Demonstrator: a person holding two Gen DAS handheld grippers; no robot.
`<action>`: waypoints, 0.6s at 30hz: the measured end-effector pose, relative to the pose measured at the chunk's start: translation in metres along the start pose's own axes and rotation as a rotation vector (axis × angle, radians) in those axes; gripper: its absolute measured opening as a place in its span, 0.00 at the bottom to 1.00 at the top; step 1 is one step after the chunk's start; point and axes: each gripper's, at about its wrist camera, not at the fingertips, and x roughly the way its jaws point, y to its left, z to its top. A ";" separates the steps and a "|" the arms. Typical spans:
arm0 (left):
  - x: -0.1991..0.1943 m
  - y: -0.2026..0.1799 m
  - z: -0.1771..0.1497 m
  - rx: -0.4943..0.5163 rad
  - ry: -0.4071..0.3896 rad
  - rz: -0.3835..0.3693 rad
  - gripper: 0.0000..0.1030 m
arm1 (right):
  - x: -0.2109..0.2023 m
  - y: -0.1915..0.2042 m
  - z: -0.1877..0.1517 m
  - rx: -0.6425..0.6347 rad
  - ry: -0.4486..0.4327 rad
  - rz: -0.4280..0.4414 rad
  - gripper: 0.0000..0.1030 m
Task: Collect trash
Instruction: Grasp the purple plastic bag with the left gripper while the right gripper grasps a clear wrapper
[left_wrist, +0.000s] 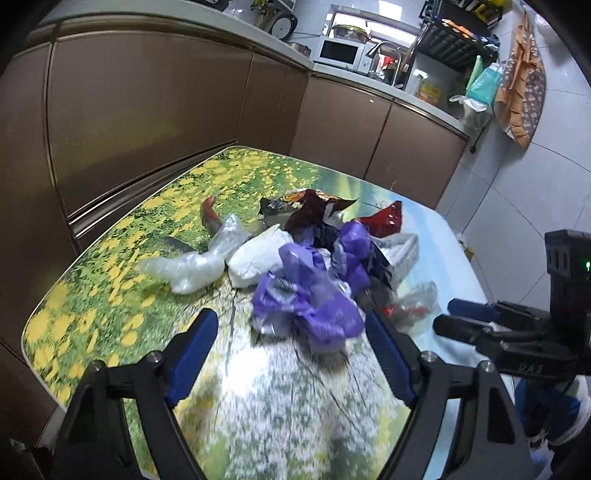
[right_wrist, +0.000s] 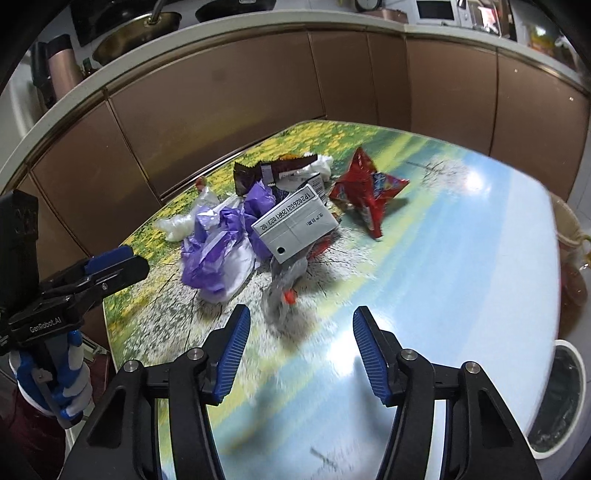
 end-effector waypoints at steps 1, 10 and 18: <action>0.006 0.002 0.003 -0.011 0.012 0.000 0.73 | 0.007 -0.001 0.003 0.008 0.012 0.008 0.52; 0.044 0.011 0.014 -0.060 0.093 0.019 0.65 | 0.030 -0.006 0.013 0.025 0.037 0.056 0.43; 0.055 0.011 0.008 -0.082 0.131 0.029 0.39 | 0.033 -0.006 0.009 0.022 0.048 0.098 0.08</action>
